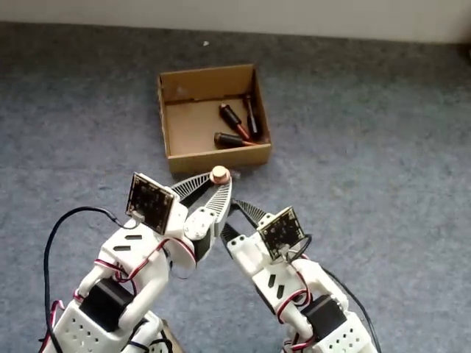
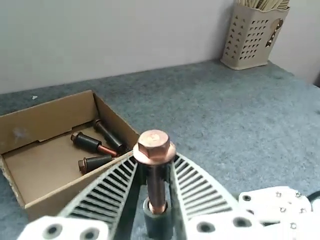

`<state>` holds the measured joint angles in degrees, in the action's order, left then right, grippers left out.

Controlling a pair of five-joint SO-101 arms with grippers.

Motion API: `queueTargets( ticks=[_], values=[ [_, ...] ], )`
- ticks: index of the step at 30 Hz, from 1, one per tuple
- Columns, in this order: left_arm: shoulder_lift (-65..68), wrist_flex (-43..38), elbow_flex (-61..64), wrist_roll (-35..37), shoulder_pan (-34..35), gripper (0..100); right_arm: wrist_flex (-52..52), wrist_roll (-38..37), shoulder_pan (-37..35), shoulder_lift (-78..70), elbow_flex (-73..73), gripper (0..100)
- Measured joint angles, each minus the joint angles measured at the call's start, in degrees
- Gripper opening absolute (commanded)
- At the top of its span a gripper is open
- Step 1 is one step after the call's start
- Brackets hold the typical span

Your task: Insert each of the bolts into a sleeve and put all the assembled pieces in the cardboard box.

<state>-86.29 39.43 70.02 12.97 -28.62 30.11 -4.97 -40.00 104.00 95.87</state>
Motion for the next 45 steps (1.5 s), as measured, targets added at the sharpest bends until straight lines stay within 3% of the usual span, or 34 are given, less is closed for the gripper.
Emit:
queueTargets(
  ticks=[9, 17, 19, 26, 30, 36, 45],
  values=[
    [0.4, 14.9, -8.1, -1.3, 5.6, 23, -0.1, 4.9, 4.4, -0.2, 0.0, 0.4],
    [-0.3, 23.5, -15.2, -7.0, 16.2, 6, -0.2, 5.1, 9.8, -0.1, 0.0, 0.4],
    [-0.3, 23.8, -14.0, -7.7, 20.4, 1, -0.2, 5.1, 11.0, -0.1, 0.0, 0.4],
    [-9.8, 23.8, 2.2, -14.2, 37.0, 1, 9.8, 5.1, 13.4, -0.1, -0.4, 0.7],
    [-16.9, 23.8, 13.5, -17.2, 40.5, 1, 14.6, 5.2, 13.5, -1.7, -3.3, 2.2],
    [-17.0, 19.6, 23.9, -19.4, 40.7, 1, 14.7, 5.3, 13.5, -18.5, -15.8, 3.7],
    [-17.0, 14.8, 25.9, -21.5, 39.7, 1, 14.7, 5.3, 13.5, -62.3, -50.4, 3.6]
  ],
)
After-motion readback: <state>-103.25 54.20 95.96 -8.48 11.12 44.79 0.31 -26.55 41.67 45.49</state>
